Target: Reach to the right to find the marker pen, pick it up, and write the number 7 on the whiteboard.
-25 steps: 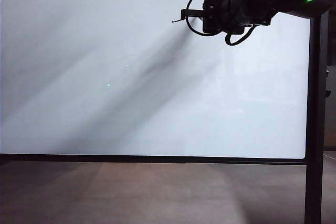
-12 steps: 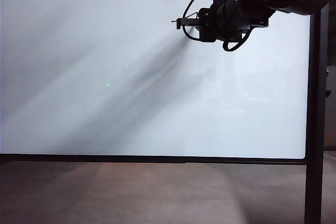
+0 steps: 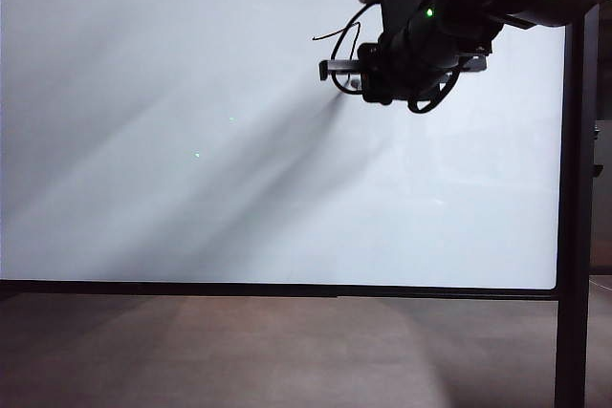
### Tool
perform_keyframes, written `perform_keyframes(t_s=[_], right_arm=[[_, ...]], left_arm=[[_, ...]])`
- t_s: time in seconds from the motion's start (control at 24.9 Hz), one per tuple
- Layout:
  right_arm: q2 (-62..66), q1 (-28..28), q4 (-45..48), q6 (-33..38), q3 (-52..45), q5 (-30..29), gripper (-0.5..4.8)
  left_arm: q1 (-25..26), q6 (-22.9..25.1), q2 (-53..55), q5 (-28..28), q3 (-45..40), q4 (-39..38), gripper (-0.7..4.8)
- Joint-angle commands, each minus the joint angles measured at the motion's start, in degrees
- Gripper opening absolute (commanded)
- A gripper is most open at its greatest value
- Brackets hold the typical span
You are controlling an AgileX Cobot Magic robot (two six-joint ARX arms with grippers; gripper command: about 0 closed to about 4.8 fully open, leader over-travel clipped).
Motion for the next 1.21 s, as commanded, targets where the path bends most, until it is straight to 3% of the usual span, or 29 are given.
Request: perform_keyframes(t_s=[0.04, 0.48, 1.21], right_arm=[[-0.02, -0.15, -2.38, 0.83, 0.31, 0.9, -0.05], [-0.72, -0.13, 0.57, 0.81, 0.37, -0.85, -0.05], [-18.08, 1.25, -10.75, 0.35, 0.31, -1.86, -0.05]], left_arm=[[-0.09, 0.24, -0.15, -0.04, 0.09, 0.76, -0.06], [-0.09, 0.26, -0.15, -0.17, 0.09, 0.76, -0.06], [-0.11, 0.22, -1.57, -0.63, 0.09, 2.23, -0.06]])
